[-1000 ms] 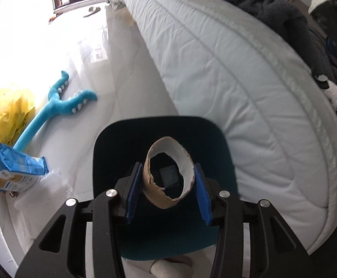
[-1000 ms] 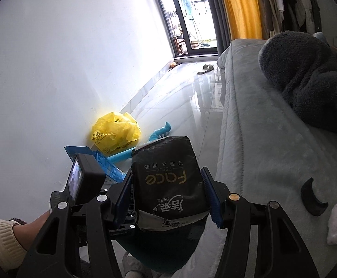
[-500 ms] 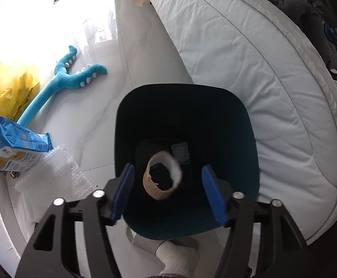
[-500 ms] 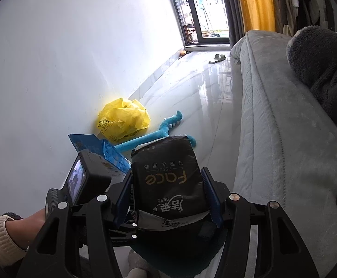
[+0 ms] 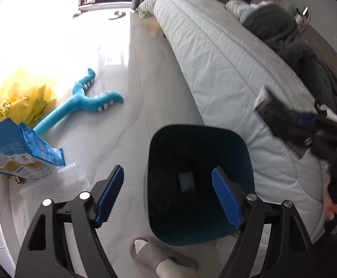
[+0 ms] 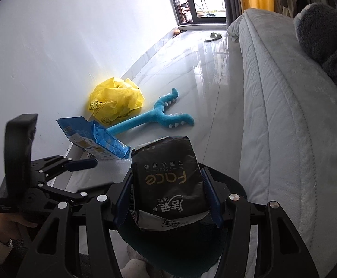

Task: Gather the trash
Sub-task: 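Lower the black Face wrapper into the teal bin and open the right tool, then move both tools back toward the remaining items on the bed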

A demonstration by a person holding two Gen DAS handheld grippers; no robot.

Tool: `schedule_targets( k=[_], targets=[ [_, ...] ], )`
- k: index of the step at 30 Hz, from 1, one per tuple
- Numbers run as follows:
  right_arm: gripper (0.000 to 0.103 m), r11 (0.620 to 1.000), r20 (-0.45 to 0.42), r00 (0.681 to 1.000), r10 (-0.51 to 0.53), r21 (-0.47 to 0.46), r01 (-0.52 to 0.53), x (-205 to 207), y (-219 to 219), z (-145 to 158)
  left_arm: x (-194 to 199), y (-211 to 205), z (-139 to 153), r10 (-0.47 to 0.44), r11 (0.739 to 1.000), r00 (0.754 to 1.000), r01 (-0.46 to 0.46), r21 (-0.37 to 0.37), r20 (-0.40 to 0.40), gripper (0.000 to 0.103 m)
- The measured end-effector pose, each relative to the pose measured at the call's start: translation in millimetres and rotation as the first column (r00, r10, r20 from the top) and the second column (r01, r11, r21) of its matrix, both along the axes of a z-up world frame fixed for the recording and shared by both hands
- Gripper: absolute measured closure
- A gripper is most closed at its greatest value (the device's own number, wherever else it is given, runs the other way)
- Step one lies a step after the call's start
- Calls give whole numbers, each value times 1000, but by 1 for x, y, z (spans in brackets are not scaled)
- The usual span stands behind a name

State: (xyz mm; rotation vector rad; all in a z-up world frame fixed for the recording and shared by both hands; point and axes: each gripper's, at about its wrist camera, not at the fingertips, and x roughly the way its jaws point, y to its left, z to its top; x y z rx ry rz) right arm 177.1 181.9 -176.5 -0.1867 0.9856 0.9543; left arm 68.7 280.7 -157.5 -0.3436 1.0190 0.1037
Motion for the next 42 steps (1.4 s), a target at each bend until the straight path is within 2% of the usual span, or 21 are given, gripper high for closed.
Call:
schedule_targets(
  k=[12, 22, 28, 29, 31, 32, 38, 42],
  targets=[
    [45, 994, -73, 997, -16, -110, 8, 0, 25, -47, -13, 13, 55, 46, 999, 977, -49, 10, 209, 19],
    [45, 978, -107, 994, -12, -207, -11, -1, 31, -80, -15, 5, 94, 27, 999, 948, -40, 35, 318, 19],
    [42, 967, -104, 995, -7, -253, -20, -4, 31, -85, -18, -6, 112, 6, 998, 929, -28, 52, 370, 18],
    [41, 966, -107, 994, -7, -257, -21, -4, 31, -85, -19, -7, 114, 5, 998, 927, -27, 53, 376, 18],
    [31, 963, -109, 994, -10, -269, -20, -6, 28, -85, -19, -8, 116, 4, 998, 923, -26, 52, 385, 18],
    [31, 963, -107, 994, -12, -270, -18, -6, 27, -85, -19, -7, 117, 6, 998, 922, -27, 50, 388, 18],
    [28, 970, -94, 996, -7, -241, -16, -9, 22, -70, -18, -13, 125, 8, 998, 912, -31, 48, 411, 15],
    [26, 980, -86, 996, -2, -200, -16, -10, 15, -55, -15, -22, 131, -3, 997, 906, -32, 75, 423, 13]
  ],
)
